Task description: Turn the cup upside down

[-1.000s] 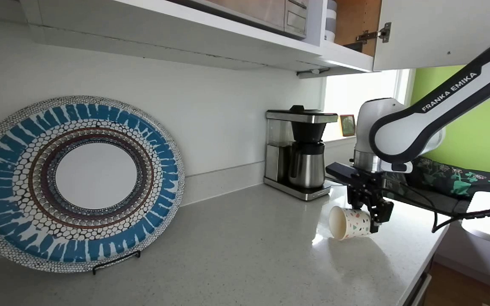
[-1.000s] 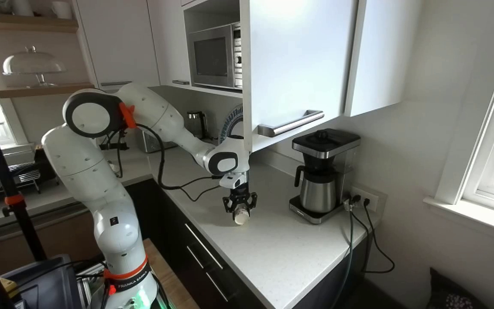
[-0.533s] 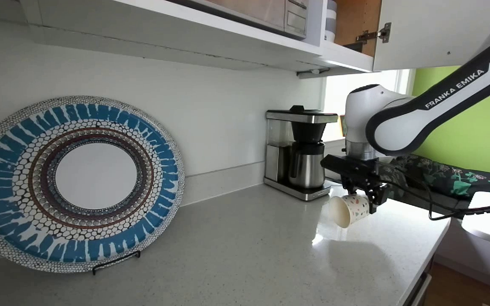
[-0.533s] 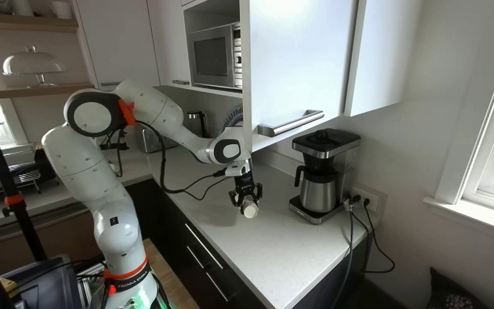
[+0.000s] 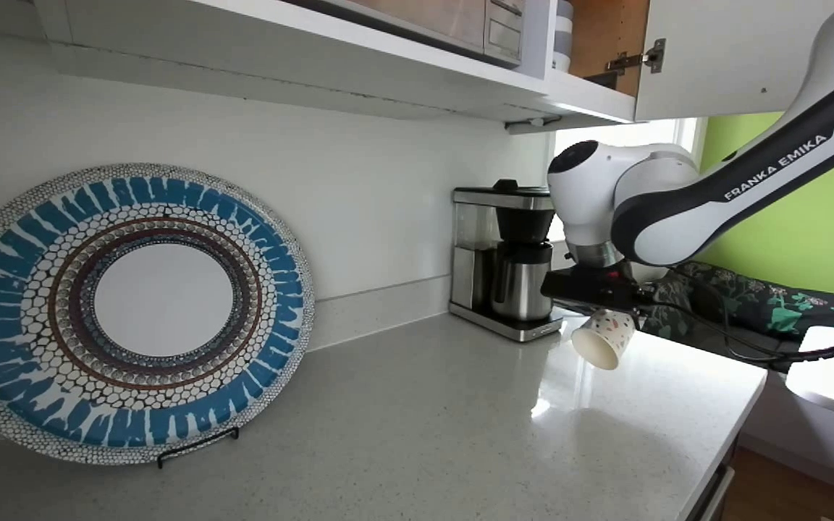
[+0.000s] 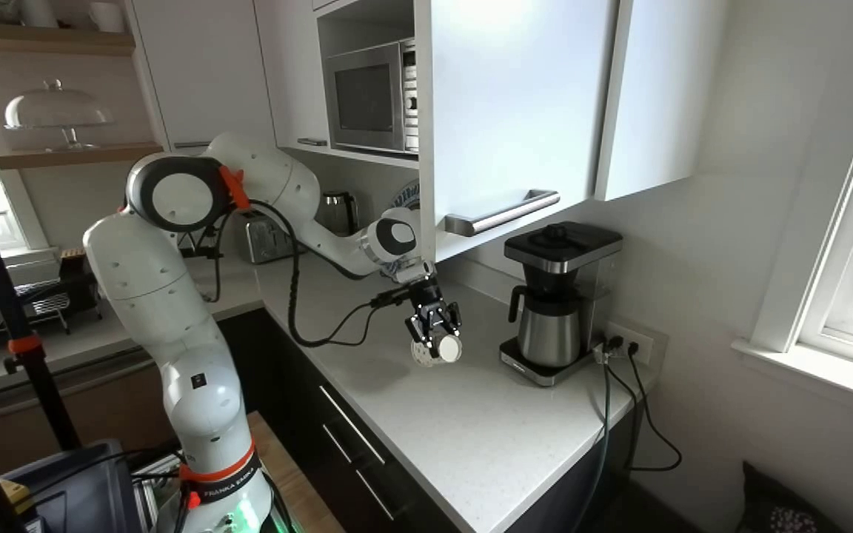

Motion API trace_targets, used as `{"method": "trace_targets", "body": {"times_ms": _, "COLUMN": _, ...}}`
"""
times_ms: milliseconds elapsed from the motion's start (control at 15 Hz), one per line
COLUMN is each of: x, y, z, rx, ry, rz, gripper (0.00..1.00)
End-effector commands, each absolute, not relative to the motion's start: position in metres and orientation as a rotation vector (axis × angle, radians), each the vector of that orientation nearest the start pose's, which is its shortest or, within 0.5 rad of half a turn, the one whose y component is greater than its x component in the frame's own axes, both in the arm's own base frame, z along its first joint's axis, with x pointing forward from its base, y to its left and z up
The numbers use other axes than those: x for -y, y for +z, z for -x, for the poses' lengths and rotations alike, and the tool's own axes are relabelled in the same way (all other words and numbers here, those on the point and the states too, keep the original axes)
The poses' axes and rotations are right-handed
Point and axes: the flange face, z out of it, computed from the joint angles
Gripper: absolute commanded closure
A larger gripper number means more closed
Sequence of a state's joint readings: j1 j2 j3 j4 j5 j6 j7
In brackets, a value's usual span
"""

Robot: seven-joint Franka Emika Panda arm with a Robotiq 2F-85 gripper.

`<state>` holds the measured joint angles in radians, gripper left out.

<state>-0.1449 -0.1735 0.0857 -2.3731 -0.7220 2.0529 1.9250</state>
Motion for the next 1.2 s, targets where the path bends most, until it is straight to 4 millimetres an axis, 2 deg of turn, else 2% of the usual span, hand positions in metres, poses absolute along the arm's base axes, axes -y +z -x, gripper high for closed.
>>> {"method": "trace_targets", "body": {"times_ms": 0, "x": 0.044, "y": 0.375, "z": -0.478, "rx": -2.448, "ry": -0.997, "rz": 2.675, "gripper": 0.62}}
{"method": "trace_targets", "body": {"times_ms": 267, "x": 0.022, "y": 0.359, "z": -0.485, "rx": -2.31, "ry": -1.243, "rz": 2.838, "gripper": 0.62}}
{"method": "trace_targets", "body": {"times_ms": 600, "x": 0.001, "y": 0.338, "z": -0.488, "rx": -2.17, "ry": -1.412, "rz": 2.96, "gripper": 0.62}}
{"method": "trace_targets", "body": {"times_ms": 867, "x": -0.012, "y": 0.324, "z": -0.487, "rx": -2.123, "ry": -1.531, "rz": 2.983, "gripper": 0.62}}
{"method": "trace_targets", "body": {"times_ms": 1133, "x": -0.028, "y": 0.309, "z": -0.483, "rx": -2.138, "ry": -1.561, "rz": 2.972, "gripper": 0.62}}
